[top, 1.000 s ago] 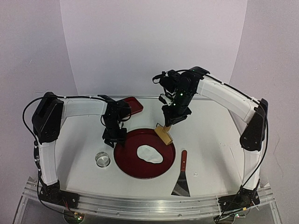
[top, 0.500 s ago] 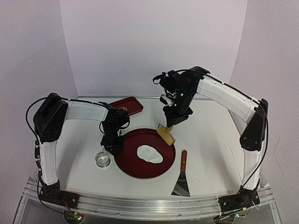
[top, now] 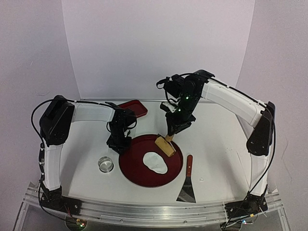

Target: Roll out the dumpling wrappers from the dough

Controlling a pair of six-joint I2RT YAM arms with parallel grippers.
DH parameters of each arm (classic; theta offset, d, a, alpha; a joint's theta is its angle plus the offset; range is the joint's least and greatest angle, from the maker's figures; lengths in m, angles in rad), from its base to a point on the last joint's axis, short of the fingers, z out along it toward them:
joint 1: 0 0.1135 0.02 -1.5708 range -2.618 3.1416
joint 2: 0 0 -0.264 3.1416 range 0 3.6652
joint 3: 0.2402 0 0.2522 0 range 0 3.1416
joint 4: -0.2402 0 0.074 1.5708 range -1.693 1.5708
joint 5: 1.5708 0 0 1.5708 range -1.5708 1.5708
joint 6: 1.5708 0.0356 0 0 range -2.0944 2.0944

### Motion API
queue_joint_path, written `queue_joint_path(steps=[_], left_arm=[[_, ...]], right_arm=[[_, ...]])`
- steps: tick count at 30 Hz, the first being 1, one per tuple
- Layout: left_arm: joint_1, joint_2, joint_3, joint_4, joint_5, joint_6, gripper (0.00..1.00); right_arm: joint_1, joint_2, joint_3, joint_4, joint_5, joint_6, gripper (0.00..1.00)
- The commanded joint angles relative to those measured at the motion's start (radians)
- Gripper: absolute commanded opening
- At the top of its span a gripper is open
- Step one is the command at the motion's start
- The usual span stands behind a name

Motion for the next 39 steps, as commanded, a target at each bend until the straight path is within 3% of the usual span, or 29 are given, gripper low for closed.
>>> queue_joint_path(steps=[1,9,26,33,39], left_arm=[[0.051,0.038,0.065,-0.028,-0.102,0.074,0.08],[0.057,0.103,0.135,-0.012,-0.13,0.146,0.04],[0.057,0.144,0.155,-0.02,-0.133,0.236,0.0],[0.057,0.16,0.171,-0.036,-0.143,0.242,0.0],[0.057,0.173,0.184,-0.032,-0.135,0.239,0.0]], right_arm=[[0.005,0.006,-0.026,-0.016,-0.057,0.002,0.0],[0.007,0.026,-0.097,0.032,-0.09,0.027,0.0],[0.005,0.179,0.068,0.046,-0.037,0.064,0.0],[-0.007,0.194,0.16,0.024,-0.105,0.1,0.0],[-0.014,0.21,0.136,0.012,-0.108,0.094,0.0]])
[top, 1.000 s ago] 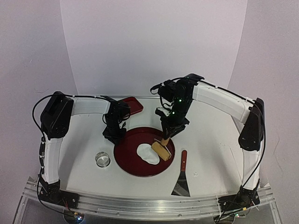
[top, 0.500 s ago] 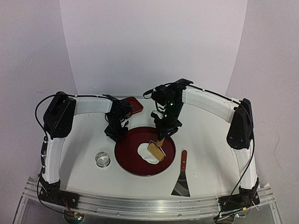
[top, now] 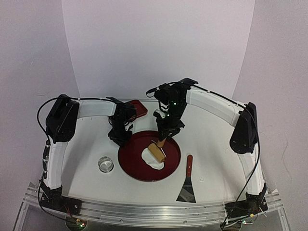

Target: Roll out the dumpling wrappers from the dough

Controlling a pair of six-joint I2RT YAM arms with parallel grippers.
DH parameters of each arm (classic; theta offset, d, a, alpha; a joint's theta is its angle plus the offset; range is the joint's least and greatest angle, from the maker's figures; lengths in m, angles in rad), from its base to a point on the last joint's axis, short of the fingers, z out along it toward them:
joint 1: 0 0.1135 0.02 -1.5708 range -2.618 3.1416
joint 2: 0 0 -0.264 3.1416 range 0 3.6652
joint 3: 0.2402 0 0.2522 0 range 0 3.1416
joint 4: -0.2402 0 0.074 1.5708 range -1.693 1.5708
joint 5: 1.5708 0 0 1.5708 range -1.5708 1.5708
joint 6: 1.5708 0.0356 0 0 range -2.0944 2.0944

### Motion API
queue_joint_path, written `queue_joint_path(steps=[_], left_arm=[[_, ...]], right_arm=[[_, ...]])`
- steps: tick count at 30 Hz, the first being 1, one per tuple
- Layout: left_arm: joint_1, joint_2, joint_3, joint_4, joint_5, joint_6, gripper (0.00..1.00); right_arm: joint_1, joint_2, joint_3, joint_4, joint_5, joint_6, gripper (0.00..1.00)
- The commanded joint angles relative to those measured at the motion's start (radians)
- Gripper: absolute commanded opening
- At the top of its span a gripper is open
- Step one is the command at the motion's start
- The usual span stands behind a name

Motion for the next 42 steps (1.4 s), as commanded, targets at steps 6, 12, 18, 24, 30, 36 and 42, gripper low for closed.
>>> queue_joint_path(steps=[6,12,18,24,30,36,42], left_arm=[[-0.001,0.072,0.029,-0.002,-0.098,0.036,0.0],[-0.001,0.085,0.05,-0.01,-0.096,0.042,0.0],[0.0,0.093,0.068,-0.023,-0.088,0.04,0.0],[-0.002,0.094,0.068,-0.031,-0.065,0.02,0.0],[-0.001,0.096,0.065,-0.036,-0.037,-0.013,0.0],[-0.001,0.111,0.081,-0.055,-0.008,-0.024,0.0],[-0.001,0.119,0.089,-0.064,0.024,-0.031,0.0]], right_arm=[[-0.008,0.038,-0.004,-0.02,0.013,0.001,0.0],[-0.01,0.086,-0.036,-0.034,0.095,0.003,0.0],[-0.011,0.145,-0.073,-0.037,0.16,0.024,0.0],[-0.01,0.224,-0.059,-0.079,0.218,0.045,0.0],[-0.009,0.28,-0.103,-0.089,0.254,0.05,0.0],[0.004,0.319,-0.206,-0.046,0.26,0.045,0.0],[0.007,0.355,-0.232,-0.006,0.226,0.04,0.0]])
